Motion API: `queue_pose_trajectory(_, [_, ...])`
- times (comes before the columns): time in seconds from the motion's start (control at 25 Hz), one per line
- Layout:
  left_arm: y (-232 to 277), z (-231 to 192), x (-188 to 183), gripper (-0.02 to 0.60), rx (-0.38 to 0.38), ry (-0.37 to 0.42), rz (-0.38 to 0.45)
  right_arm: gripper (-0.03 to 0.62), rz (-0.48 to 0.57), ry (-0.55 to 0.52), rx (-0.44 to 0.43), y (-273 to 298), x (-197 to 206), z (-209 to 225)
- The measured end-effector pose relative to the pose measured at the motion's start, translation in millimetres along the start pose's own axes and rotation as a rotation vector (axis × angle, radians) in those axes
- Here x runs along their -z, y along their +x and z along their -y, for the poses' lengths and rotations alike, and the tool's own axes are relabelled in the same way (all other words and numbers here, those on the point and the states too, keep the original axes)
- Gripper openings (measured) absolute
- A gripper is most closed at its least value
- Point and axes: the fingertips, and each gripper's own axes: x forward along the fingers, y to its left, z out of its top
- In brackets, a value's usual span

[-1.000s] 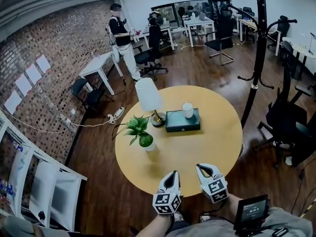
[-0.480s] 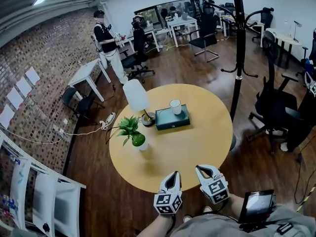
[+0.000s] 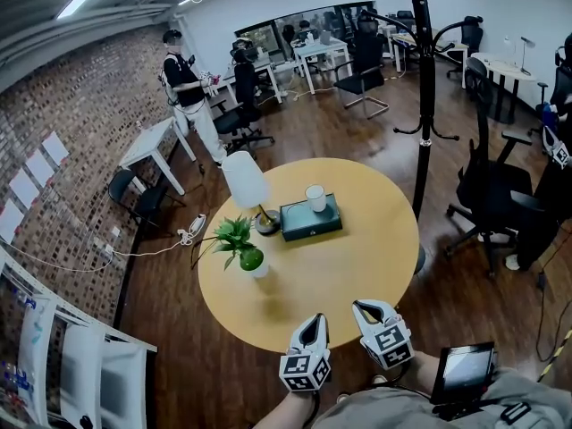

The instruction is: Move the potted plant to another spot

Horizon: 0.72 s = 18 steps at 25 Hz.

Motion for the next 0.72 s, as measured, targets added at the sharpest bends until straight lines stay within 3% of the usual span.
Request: queue_pose_trajectory(0.72, [-3.7, 0.7, -7.6, 0.0, 0.03, -0.005, 0.023, 0.005, 0.018, -0.014, 0.025, -1.4, -10.3, -9.1])
